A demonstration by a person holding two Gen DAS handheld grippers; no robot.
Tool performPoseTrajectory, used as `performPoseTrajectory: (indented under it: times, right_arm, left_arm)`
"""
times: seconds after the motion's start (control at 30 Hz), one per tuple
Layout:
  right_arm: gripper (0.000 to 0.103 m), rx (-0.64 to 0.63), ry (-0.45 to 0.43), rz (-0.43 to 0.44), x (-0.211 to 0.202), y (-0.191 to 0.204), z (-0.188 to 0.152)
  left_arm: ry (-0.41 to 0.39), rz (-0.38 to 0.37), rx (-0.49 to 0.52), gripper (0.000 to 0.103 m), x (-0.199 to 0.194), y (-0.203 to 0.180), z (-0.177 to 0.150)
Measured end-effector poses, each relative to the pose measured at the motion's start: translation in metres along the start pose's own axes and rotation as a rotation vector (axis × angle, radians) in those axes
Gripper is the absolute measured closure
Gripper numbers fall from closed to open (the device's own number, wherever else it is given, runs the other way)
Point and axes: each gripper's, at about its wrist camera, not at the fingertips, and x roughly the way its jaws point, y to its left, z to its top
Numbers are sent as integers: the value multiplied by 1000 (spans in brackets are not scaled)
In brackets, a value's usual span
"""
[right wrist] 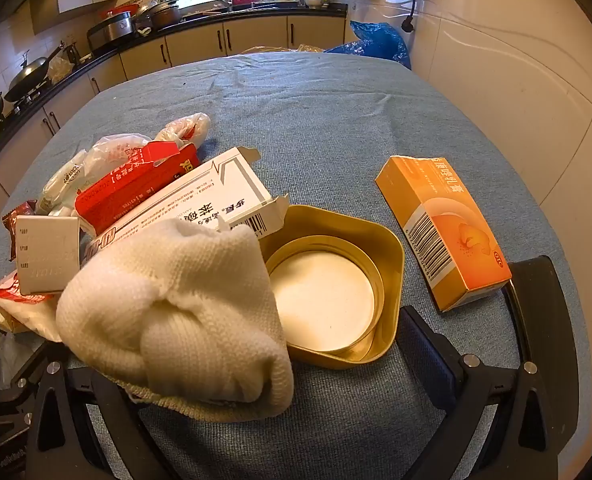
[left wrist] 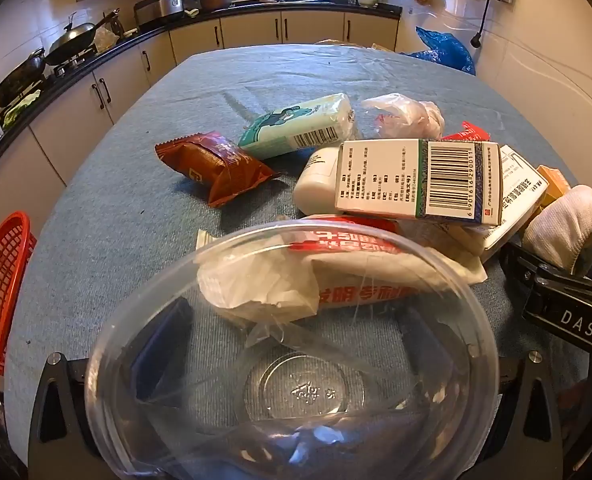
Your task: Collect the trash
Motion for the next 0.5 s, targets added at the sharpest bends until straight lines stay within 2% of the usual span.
performPoseTrajectory:
  times: [0.1,0.17,0.27,0.33,0.5]
  right_arm:
    - [0,-39,14,-24,1,4,1]
    - [0,-46,29,19,1,1,2]
    - [0,-45,54,47,-9,0,-9]
    - [0,-40,34,86,-24,0,-17]
    - [0,-93,-59,95,-76,4,-35]
  left_arm:
    - [4,1,7,0,0,0,0]
    - [2,0,17,0,-5,1,-2]
    - [-52,-40,8,0,-27,12,-14]
    - [-82,-61,-2,0,-42,17,-23]
    - [-190,-62,-52,0,-80,40,-52]
